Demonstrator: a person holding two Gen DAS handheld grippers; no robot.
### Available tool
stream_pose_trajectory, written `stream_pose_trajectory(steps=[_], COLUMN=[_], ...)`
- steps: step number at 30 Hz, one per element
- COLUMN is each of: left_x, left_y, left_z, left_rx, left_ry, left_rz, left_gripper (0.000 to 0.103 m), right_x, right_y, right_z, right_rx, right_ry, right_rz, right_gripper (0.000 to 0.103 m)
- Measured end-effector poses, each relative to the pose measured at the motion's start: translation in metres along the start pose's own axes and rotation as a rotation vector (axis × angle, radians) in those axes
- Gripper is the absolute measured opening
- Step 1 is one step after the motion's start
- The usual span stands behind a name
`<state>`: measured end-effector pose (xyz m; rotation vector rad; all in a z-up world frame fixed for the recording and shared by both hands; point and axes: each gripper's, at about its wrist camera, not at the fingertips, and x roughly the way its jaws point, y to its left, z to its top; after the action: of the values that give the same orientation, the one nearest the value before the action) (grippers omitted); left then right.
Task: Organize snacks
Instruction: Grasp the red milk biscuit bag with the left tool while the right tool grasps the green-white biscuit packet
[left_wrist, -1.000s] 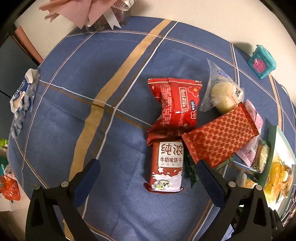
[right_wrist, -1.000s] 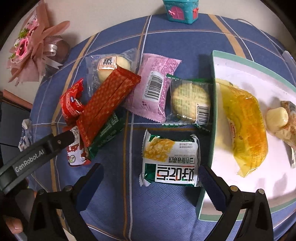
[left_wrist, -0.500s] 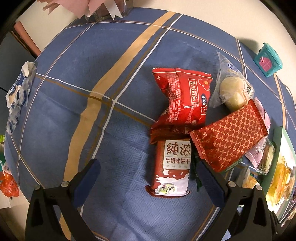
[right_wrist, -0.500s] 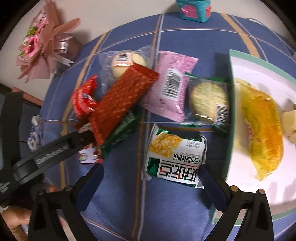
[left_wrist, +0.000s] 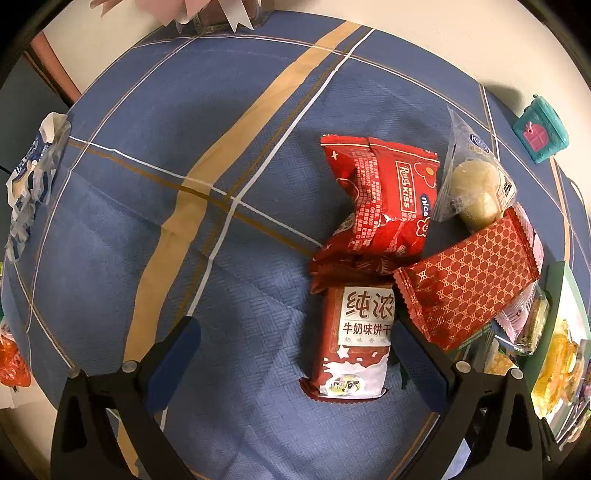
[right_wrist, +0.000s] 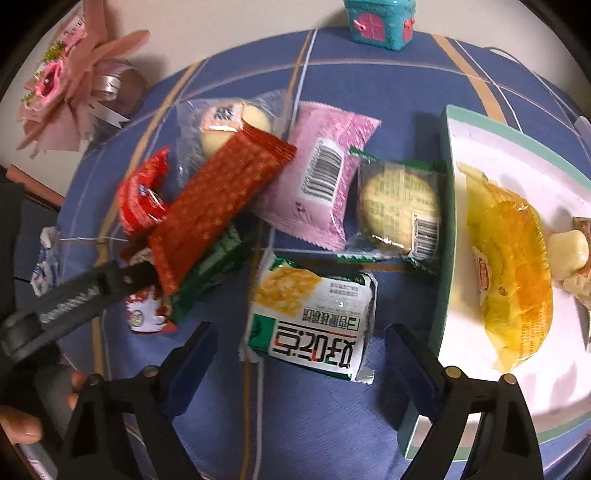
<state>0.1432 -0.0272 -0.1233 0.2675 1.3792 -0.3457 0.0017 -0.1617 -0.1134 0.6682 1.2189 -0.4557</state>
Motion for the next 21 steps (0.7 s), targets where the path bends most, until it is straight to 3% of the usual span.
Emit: stream_pose_trajectory(steps=[4,10,21], left_x=[-0.003,-0.005,0.022], left_y=[0.001,-0.002,-0.008], left_z=[-0.001,0.003,0.003], left_rx=[-0.007,0.014,0.024], left_ry=[-0.005,-0.024,0.034], left_rz=[0.004,0.047,0.076], left_gripper=[0.103,0.103,0.103], right_x=[0.007,0.010,0.028], right_y=[0.004,0.007,0.034], right_z=[0.001,-0.002,-0.007], right_rx=[-0.018,-0.035,-0.131], right_ry=[0.006,-0.013,-0.035], right_rz=[-0.036,-0.056,-0.176], right_gripper=[0.086,0.085,0.085])
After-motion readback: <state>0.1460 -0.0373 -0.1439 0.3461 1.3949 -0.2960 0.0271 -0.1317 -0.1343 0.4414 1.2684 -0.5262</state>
